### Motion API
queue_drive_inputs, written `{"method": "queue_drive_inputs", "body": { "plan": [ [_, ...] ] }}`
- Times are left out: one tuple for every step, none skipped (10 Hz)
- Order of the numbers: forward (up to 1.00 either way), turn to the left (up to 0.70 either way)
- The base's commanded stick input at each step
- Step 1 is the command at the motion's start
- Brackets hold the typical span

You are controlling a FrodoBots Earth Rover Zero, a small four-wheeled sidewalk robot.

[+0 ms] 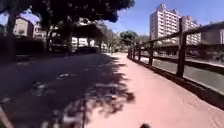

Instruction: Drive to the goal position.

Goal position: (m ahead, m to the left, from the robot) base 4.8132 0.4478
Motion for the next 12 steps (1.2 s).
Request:
{"method": "queue_drive_inputs", "body": {
  "plan": [
    [0.85, 0.00],
    [0.85, 0.00],
    [0.85, -0.02],
    [0.85, -0.26],
    [0.85, -0.34],
    [0.85, -0.34],
    [0.85, -0.08],
    [0.85, 0.00],
    [0.85, 0.00],
    [0.85, 0.00],
    [0.85, 0.00],
    [0.85, 0.00]
  ]
}}
